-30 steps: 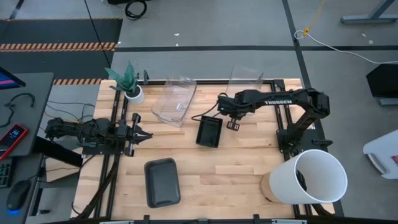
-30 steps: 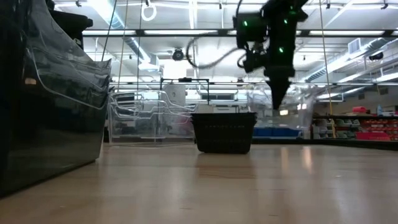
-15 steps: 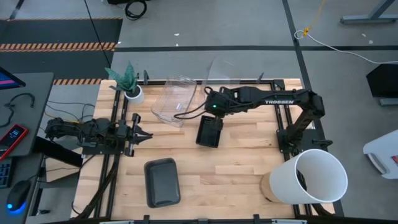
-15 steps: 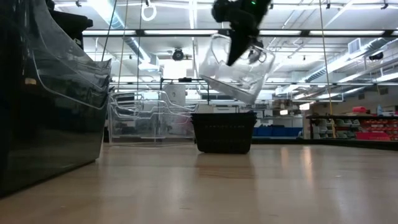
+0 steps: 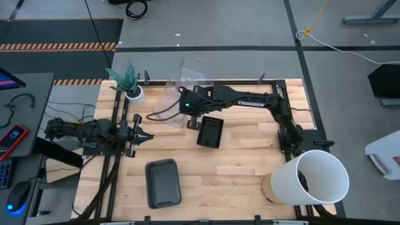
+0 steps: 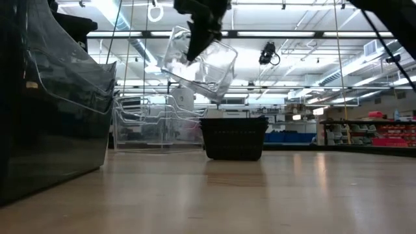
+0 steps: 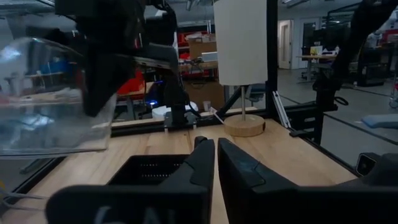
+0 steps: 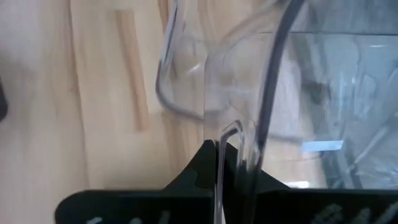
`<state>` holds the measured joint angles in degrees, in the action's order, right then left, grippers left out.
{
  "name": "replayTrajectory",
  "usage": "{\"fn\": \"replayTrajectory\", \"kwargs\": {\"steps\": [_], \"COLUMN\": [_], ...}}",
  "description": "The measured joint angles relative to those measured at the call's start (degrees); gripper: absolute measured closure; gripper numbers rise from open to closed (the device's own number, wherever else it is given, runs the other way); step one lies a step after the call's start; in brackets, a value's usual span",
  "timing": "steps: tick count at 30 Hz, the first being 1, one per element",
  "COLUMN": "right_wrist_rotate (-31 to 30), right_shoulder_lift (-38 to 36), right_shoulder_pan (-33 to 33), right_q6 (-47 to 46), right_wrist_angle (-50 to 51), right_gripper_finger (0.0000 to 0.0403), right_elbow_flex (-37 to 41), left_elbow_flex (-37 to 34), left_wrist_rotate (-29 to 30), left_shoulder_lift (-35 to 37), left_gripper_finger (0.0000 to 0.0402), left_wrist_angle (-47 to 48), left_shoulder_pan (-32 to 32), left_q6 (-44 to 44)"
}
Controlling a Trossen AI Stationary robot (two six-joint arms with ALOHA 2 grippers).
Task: Stack baskets by color
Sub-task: Stack the right transparent bin on top of the left transparent bins
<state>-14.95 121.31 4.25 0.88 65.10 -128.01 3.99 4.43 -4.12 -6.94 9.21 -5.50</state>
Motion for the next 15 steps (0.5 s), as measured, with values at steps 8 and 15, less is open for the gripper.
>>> {"fn": "replayTrajectory", "kwargs": {"steps": [8, 15], "right_wrist_rotate": [2.8, 2.47], "right_shoulder_lift": [3.79, 5.67], "right_shoulder_pan": [-0.02, 0.04], "right_q6": [5.52, 6.72], "right_wrist_angle": [-8.76, -16.82], "right_gripper_finger": [0.0396, 0.0396], "right_elbow_flex": [-4.94, -5.05], "left_elbow_flex": [0.0, 0.0], "left_wrist_rotate": [0.0, 0.02], "left_shoulder_lift": [0.0, 0.0], "left_gripper_finger": [0.0369, 0.0378], "left_wrist_angle": [-0.05, -0.09], "left_shoulder_pan": [0.0, 0.0], "left_q6": [0.0, 0.02]}}
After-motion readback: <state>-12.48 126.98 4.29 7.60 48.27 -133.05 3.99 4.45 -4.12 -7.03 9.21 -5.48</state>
